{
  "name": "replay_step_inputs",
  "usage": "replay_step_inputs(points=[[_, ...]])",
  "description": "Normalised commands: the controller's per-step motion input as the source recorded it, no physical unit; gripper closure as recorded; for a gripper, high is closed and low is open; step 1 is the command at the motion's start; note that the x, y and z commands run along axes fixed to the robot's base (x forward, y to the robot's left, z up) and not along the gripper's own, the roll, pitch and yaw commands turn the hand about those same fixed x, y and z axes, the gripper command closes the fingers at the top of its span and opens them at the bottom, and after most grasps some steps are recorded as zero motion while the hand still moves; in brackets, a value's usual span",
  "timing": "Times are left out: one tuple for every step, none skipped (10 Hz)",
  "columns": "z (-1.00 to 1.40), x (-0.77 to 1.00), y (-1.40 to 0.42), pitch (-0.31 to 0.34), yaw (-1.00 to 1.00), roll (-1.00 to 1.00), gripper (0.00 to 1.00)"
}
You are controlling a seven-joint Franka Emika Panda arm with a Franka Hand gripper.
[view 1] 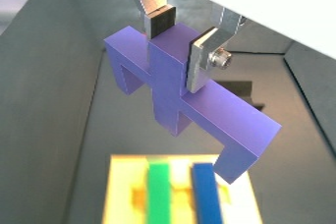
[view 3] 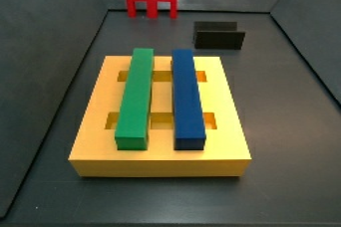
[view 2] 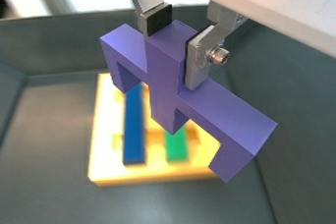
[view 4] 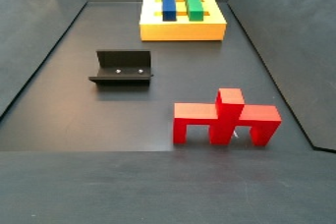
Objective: Pick up the purple object. Move up. Move to above the board. Insert the purple object.
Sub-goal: Move to above the board.
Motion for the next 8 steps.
replay_step_inputs(points=[[0.11, 0.52, -0.82, 0.136, 1.0, 0.02, 1.0], [0.08, 0.39, -0.57, 0.141, 1.0, 0.02, 1.0], [0.06, 0.19, -0.27, 0.138, 1.0, 0.02, 1.0], [0.04, 0.11, -0.18, 0.136, 1.0, 0.03, 1.0], [0.03, 0.09, -0.12, 0.144, 1.0, 0.03, 1.0], [0.02, 0.09, -0.09, 0.166, 1.0, 0.04, 1.0], [0.02, 0.09, -0.06, 0.207, 1.0, 0.05, 1.0], [0.02, 0.09, -0.05, 0.252, 1.0, 0.07, 1.0]])
